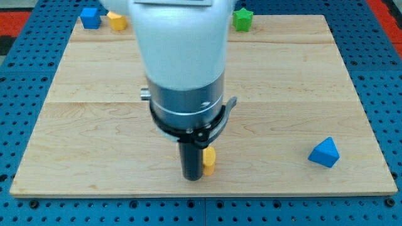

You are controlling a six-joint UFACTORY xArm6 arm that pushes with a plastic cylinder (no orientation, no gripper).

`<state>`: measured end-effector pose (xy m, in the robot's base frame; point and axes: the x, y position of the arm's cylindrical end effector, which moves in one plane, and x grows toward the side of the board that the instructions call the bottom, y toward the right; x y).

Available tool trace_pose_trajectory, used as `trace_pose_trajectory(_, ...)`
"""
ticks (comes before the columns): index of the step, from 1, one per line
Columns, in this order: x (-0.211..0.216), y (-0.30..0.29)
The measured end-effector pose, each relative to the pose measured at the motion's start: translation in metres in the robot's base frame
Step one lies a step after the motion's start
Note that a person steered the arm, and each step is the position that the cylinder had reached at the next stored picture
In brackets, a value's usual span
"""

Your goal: Move yellow heart to the center

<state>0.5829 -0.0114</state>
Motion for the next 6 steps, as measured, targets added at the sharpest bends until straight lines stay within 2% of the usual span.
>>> trace_pose_trajectory(1, -0.001, 0.019)
trace_pose_trajectory(2, -0.017, 0.027)
trace_pose_trajectory(4, -0.056, 0.086)
trace_pose_trajectory(5, -0.082, 0.083)
trace_pose_trajectory(6, -0.088, 0.062)
